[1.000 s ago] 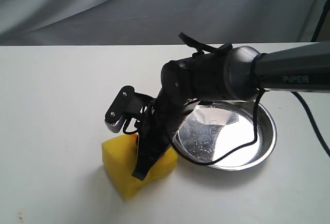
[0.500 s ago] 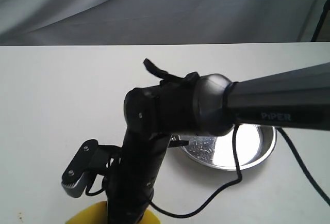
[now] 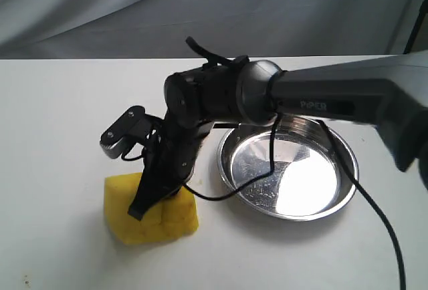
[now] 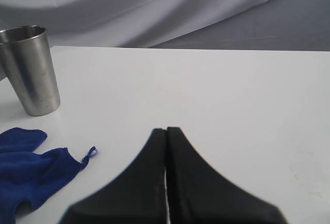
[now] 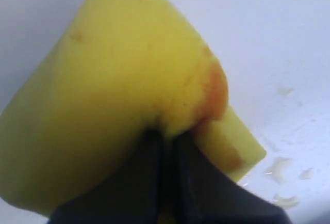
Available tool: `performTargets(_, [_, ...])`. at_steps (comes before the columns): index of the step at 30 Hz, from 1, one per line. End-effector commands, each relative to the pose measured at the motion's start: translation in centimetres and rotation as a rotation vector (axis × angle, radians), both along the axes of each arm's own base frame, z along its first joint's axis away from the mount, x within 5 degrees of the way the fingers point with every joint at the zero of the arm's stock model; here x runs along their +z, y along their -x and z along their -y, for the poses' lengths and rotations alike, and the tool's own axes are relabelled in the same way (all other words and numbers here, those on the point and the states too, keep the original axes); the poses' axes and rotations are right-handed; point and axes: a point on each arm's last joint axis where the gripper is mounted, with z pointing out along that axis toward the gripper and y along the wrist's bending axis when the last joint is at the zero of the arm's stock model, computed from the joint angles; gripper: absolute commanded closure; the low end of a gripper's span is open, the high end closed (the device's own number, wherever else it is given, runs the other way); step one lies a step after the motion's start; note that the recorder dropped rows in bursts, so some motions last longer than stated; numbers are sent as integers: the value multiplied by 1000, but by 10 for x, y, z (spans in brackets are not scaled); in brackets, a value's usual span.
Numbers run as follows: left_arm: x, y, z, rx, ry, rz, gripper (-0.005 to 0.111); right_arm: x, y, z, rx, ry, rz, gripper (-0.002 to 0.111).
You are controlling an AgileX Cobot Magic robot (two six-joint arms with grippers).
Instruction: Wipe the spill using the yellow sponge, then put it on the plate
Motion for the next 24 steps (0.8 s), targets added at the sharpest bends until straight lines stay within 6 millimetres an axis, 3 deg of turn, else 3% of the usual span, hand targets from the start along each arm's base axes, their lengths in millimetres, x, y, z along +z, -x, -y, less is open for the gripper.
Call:
performTargets(1, [0,0,0,-3,3,7,107,-20,-30,15,-14,121,-71,108])
performTargets(7, [0,0,0,-3,3,7,107,-17,3,14,90,294,-268,108])
performTargets(13, [0,0,0,-3,3,7,107,5,39,-2,160,288,-242,108])
performTargets(18, [0,0,0,-3,3,7,107,20,76,0,183,299,-264,108])
performTargets(22, [0,0,0,-3,3,7,107,19,76,-6,159,218,-167,108])
performTargets(24, [0,0,0,-3,3,7,107,21,57,-16,90,94,4,108])
